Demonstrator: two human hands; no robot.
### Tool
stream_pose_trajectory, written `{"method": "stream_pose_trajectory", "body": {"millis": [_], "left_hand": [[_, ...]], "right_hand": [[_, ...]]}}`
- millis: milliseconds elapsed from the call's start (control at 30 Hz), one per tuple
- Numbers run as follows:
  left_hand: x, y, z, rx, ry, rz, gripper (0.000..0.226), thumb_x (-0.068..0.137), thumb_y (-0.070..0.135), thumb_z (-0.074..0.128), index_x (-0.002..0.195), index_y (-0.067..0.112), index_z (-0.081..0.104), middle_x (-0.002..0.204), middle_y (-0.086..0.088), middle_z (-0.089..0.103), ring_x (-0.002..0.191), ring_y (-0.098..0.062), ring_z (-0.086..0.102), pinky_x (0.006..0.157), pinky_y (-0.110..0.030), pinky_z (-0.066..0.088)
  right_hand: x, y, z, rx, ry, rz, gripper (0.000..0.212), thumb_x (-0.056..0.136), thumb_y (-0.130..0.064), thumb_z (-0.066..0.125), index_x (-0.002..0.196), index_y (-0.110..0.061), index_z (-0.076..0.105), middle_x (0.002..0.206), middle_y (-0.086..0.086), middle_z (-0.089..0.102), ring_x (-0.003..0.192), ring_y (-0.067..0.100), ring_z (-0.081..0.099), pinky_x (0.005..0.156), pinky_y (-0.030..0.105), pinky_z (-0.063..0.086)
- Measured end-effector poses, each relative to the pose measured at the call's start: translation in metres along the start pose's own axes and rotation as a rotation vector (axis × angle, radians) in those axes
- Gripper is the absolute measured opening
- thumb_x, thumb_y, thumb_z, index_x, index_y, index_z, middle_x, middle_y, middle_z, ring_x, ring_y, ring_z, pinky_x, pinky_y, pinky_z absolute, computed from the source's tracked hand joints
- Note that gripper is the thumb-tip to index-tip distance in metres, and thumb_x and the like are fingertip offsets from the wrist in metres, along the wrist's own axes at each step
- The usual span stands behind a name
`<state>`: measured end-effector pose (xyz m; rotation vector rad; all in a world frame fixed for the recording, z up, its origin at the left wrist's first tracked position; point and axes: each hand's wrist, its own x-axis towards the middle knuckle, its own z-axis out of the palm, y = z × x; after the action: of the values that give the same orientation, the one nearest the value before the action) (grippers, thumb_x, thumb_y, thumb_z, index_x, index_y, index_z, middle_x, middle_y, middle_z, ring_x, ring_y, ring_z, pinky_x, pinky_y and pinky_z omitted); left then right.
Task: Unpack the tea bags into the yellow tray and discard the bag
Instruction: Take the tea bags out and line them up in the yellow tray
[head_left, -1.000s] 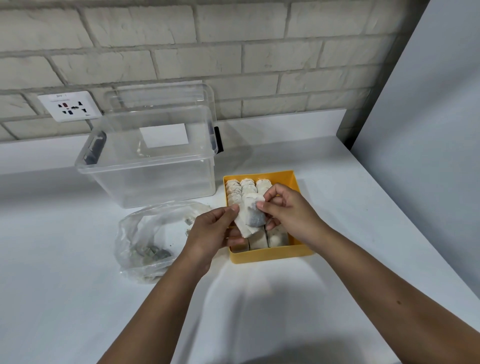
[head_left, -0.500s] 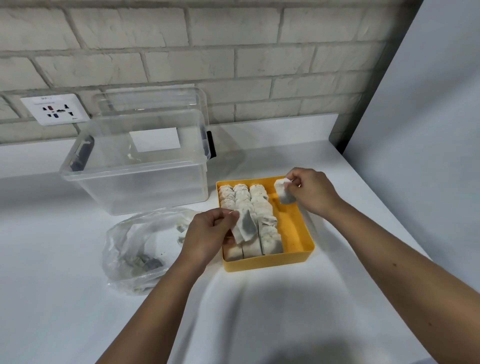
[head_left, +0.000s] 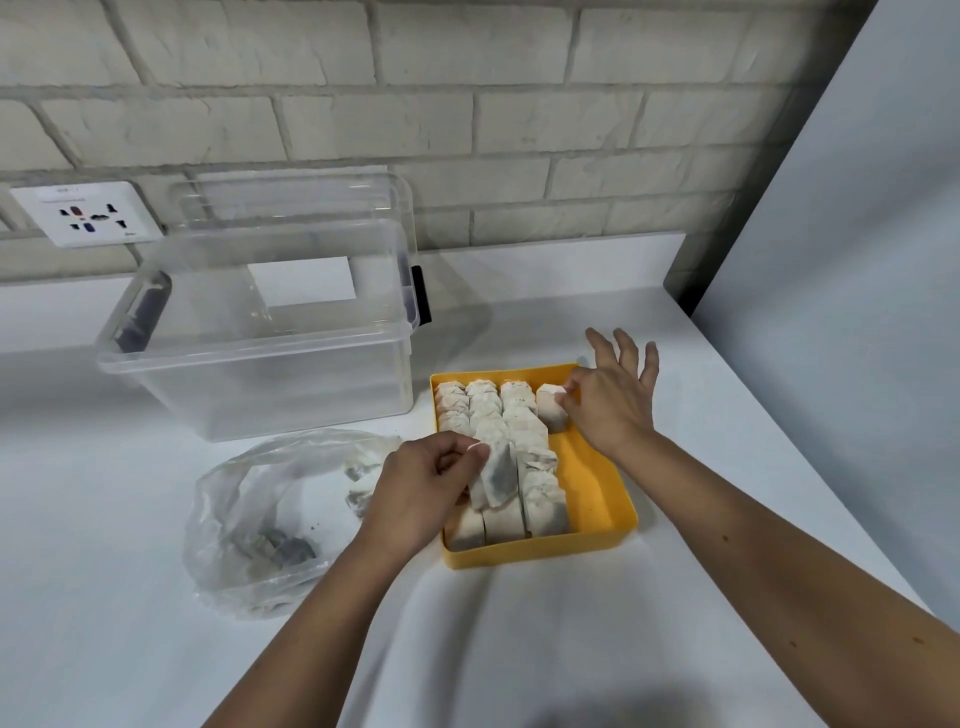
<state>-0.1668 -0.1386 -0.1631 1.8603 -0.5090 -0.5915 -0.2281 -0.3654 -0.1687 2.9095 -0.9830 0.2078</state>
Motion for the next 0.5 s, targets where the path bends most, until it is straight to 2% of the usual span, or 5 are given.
{"method": "stream_pose_trajectory", "body": {"millis": [133,233,333,433,500], "left_hand": [[0.001,0.001,0.000,0.003,0.000,-0.004,0.014,0.092,0.030,0.067,0.084,0.021,0.074,0.059,0.005,0.066,0.063,-0.016,0.067,0.082,-0.045,0.059],[0.000,0.001,0.000,0.000,-0.005,-0.007,0.015,0.092,0.031,0.067,0.084,0.020,0.075,0.062,0.003,0.068,0.070,-0.022,0.070,0.082,-0.042,0.059],[-0.001,0.000,-0.002,-0.016,-0.014,-0.016,0.015,0.093,0.030,0.067,0.084,0.020,0.075,0.061,0.007,0.067,0.068,-0.015,0.069,0.081,-0.037,0.058],[-0.001,0.000,-0.003,-0.078,-0.027,-0.033,0.015,0.094,0.025,0.067,0.085,0.016,0.075,0.055,0.011,0.062,0.062,-0.009,0.063,0.075,-0.030,0.057],[-0.002,0.002,-0.003,-0.145,-0.031,-0.054,0.014,0.094,0.021,0.067,0.087,0.012,0.075,0.056,0.007,0.063,0.061,-0.010,0.064,0.071,-0.026,0.058]], "right_hand": [[0.006,-0.002,0.003,-0.032,0.026,0.051,0.027,0.092,-0.048,0.057,0.092,-0.029,0.076,0.158,0.001,0.029,0.148,0.029,0.008,0.117,0.053,-0.004],[0.007,-0.004,0.005,-0.028,0.014,0.050,0.026,0.091,-0.049,0.058,0.091,-0.031,0.076,0.157,0.001,0.030,0.149,0.028,0.008,0.118,0.054,-0.004],[0.007,-0.005,0.004,-0.042,0.002,0.051,0.027,0.091,-0.051,0.057,0.093,-0.033,0.077,0.156,-0.001,0.033,0.148,0.027,0.011,0.118,0.055,-0.003],[0.007,-0.008,-0.003,-0.038,-0.028,0.077,0.031,0.090,-0.055,0.055,0.096,-0.032,0.076,0.151,-0.002,0.041,0.146,0.024,0.019,0.118,0.055,-0.003],[0.004,-0.009,-0.011,-0.002,0.000,0.091,0.028,0.089,-0.053,0.058,0.096,-0.032,0.075,0.146,-0.003,0.046,0.144,0.022,0.023,0.117,0.055,-0.004]]}}
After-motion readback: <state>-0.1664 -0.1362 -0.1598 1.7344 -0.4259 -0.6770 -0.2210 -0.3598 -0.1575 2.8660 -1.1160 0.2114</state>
